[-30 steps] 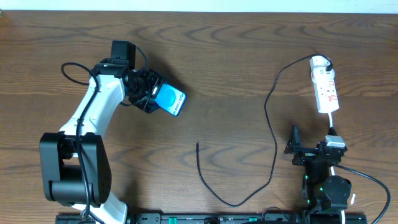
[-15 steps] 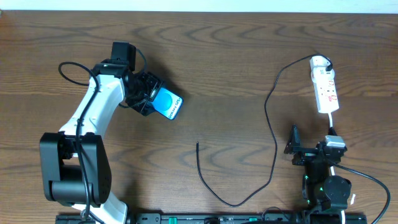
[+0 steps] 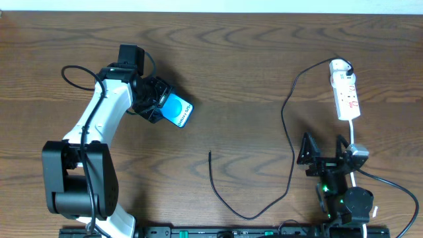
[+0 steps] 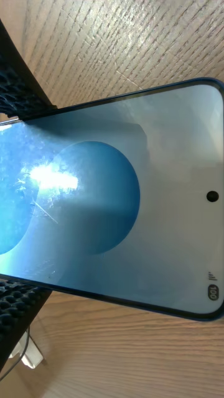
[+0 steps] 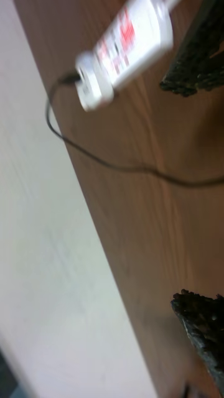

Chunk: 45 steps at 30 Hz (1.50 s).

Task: Plug charger to phone and switch on socket
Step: 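Move the right gripper from rest toward the phone held by the left gripper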

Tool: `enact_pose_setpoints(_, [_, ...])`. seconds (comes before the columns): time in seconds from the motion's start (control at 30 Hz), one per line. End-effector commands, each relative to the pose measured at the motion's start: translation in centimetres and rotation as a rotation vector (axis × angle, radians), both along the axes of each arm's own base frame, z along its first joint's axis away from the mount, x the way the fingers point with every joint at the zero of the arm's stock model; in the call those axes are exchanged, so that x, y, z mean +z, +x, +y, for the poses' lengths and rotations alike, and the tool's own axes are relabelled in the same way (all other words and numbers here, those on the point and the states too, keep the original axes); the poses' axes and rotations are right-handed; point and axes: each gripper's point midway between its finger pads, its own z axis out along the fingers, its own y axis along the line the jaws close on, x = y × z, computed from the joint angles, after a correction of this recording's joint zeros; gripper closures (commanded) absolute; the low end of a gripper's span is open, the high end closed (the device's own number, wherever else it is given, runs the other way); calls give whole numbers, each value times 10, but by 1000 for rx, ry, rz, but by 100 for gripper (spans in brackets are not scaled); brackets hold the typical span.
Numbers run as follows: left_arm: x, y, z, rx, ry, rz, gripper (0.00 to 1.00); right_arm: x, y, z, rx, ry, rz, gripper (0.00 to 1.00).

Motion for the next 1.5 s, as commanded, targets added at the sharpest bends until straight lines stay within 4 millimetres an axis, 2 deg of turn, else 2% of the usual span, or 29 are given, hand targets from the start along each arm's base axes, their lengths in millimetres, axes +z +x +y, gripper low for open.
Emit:
enact_pose_setpoints(0.0, [8, -1, 2, -6, 7, -26, 93, 7, -5, 23, 124, 135, 6, 1])
enact_pose_setpoints(0.2, [8, -1, 2, -3, 6, -25, 93, 41, -11, 37, 207, 238, -6, 1])
enact_pose_setpoints(0.27, [8, -1, 2, 1, 4, -23, 92, 61, -12, 45, 253, 267, 6, 1])
enact_pose_setpoints(0.33, [8, -1, 2, 1, 3, -23, 93, 74, -10, 51, 290, 279, 25, 1])
enact_pose_setpoints(0.5, [8, -1, 1, 20, -5, -13, 93, 100, 3, 72, 418, 319, 125, 1])
enact_pose_setpoints(0.67, [11, 1, -3, 40, -37, -12, 93, 111, 27, 98, 586, 363, 268, 1])
enact_pose_setpoints(0.77, [11, 2, -3, 62, -42, -5, 92, 106, 45, 106, 643, 395, 352, 1])
enact_pose_setpoints(0.93, [11, 2, -3, 76, -46, 1, 93, 76, 75, 120, 690, 450, 504, 1])
enact_pose_setpoints(1.03, [11, 2, -3, 84, -48, 5, 93, 58, 89, 135, 722, 457, 564, 1])
enact_pose_setpoints(1.27, [11, 2, -4, 127, -60, 25, 93, 30, 105, 180, 829, 429, 610, 1])
enact_pose_setpoints(1.47, [14, 1, -17, 104, -97, 26, 93, 7, 107, 213, 903, 406, 622, 1])
